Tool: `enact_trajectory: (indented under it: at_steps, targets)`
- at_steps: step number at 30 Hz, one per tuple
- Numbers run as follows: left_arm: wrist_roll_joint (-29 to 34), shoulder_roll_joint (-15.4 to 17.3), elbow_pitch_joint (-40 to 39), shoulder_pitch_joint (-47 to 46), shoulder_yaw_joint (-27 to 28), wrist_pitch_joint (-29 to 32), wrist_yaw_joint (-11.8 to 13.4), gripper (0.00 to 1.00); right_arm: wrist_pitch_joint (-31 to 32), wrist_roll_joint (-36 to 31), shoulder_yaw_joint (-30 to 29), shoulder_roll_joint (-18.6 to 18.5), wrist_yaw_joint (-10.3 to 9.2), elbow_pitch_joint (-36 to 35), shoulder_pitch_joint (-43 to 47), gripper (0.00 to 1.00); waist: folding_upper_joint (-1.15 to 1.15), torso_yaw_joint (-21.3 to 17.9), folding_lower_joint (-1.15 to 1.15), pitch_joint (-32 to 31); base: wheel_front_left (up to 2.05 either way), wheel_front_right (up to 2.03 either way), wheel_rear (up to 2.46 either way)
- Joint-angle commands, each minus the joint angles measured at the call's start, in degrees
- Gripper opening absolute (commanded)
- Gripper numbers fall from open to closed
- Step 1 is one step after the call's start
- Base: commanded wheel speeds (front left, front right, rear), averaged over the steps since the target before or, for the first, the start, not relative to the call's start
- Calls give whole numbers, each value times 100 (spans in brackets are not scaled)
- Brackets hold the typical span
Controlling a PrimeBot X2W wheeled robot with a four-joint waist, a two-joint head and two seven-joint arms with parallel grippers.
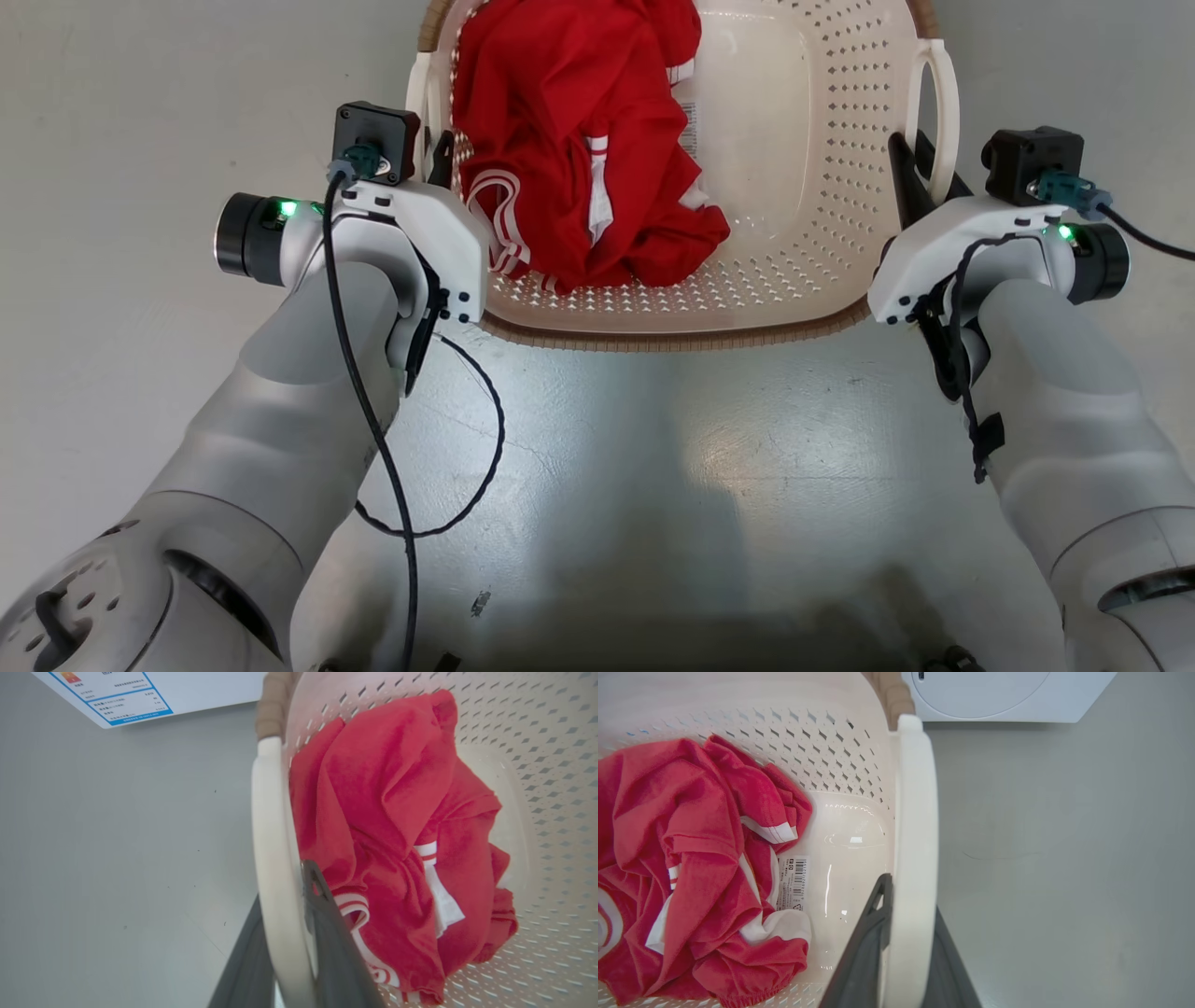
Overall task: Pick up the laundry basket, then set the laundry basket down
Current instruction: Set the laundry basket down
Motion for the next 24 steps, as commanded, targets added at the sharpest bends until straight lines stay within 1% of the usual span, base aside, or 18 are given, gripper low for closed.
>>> enact_trajectory:
  at_steps: [1,11,24]
  targets:
    - [129,30,-32,-78,52,-31,-118,0,-81,-118,69,157,41,-102,231,0,0,7,0,17,0,0,0]
    - [258,-54,121,-139,157,-31,-201,0,-81,-89,87,157,41,-53,243,0,0,9,0,85,0,0,0]
    - [363,-81,223,-160,327,-31,-253,0,-81,-56,102,157,41,-63,190,0,0,-25,0,80,0,0,0]
